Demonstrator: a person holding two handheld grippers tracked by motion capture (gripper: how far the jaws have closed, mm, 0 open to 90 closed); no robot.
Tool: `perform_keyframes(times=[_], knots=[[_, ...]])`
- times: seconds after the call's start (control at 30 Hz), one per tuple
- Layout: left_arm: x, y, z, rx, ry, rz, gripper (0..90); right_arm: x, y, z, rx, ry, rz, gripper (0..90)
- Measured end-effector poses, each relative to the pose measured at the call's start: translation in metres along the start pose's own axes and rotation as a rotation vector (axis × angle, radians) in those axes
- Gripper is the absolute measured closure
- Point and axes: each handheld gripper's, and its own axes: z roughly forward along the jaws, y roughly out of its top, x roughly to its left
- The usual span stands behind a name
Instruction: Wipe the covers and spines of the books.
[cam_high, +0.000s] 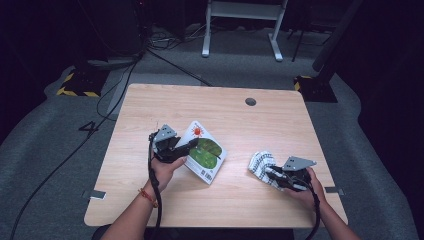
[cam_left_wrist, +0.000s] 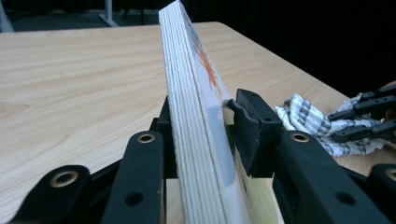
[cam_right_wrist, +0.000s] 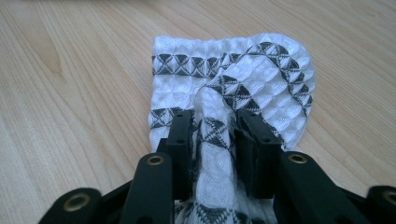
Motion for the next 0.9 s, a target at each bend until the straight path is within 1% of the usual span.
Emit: perform_keyframes(times=[0.03, 0.13, 0.17, 0.23, 0.27, 0.3, 0.37, 0.5, 0.57, 0.6, 0.63, 0.7, 0.8, 0.83, 0.9], knots=[[0.000, 0.000, 0.001, 0.006, 0.001, 0.003, 63.5, 0.000, 0.000, 0.000, 0.001, 0.002, 0.000, 67.7], [-0.001, -0.003, 0.007, 0.031, 0.003, -0.007, 61.1, 0.000, 0.000, 0.000, 0.001, 0.005, 0.000, 67.5], [-0.001, -0.003, 0.009, 0.039, 0.003, -0.003, 59.9, 0.000, 0.000, 0.000, 0.002, 0.008, 0.003, 67.3], [-0.002, -0.005, 0.013, 0.068, 0.020, 0.006, 57.0, -0.001, 0.000, 0.000, 0.003, 0.009, 0.003, 67.1], [-0.002, -0.005, 0.014, 0.074, 0.021, 0.006, 55.9, 0.000, 0.000, 0.000, 0.002, 0.009, 0.003, 67.0], [-0.002, -0.006, 0.016, 0.082, 0.035, 0.011, 54.8, 0.000, 0.000, 0.000, 0.003, 0.008, 0.001, 66.9], [-0.001, -0.008, 0.018, 0.091, 0.040, 0.006, 51.7, 0.000, 0.000, 0.000, 0.002, 0.009, 0.002, 66.6], [0.002, -0.008, 0.018, 0.118, 0.032, 0.005, 49.4, 0.000, 0.000, 0.000, 0.002, 0.014, 0.007, 66.2], [0.003, -0.006, 0.019, 0.154, 0.020, 0.035, 47.3, -0.001, 0.000, 0.000, 0.002, 0.015, 0.007, 65.9], [0.002, -0.006, 0.020, 0.183, 0.029, 0.060, 44.5, -0.001, 0.000, 0.000, 0.002, 0.016, 0.008, 65.8], [0.002, -0.005, 0.020, 0.200, 0.047, 0.090, 40.6, -0.001, 0.000, 0.000, 0.002, 0.017, 0.008, 65.5], [0.004, -0.005, 0.020, 0.213, 0.045, 0.098, 38.0, -0.001, -0.001, 0.000, 0.002, 0.018, 0.008, 65.4], [0.009, -0.007, 0.023, 0.246, 0.048, 0.088, 35.4, -0.001, -0.001, 0.000, 0.001, 0.018, 0.009, 65.2], [0.010, -0.008, 0.023, 0.252, 0.054, 0.090, 33.9, -0.001, 0.000, 0.000, 0.001, 0.019, 0.010, 64.7], [0.011, -0.009, 0.027, 0.313, 0.115, 0.101, 30.1, -0.001, 0.000, -0.001, 0.001, 0.018, 0.007, 63.8]])
